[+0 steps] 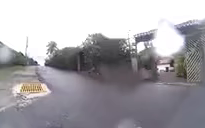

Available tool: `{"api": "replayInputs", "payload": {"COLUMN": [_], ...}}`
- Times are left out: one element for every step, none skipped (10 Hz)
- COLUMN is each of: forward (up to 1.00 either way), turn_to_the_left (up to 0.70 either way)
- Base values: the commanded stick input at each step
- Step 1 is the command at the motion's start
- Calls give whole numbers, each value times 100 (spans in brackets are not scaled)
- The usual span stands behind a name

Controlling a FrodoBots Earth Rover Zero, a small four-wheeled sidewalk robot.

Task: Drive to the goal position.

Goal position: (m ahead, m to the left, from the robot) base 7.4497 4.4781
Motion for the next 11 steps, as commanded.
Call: {"api": "replayInputs", "payload": {"forward": [70, 70, 70, 70, 70, 70, 70, 70, 70, 70, 70], "turn_to_the_left": [0, 0, 0, 0, 0, 0, 0, 0, 0, 0, 0]}}
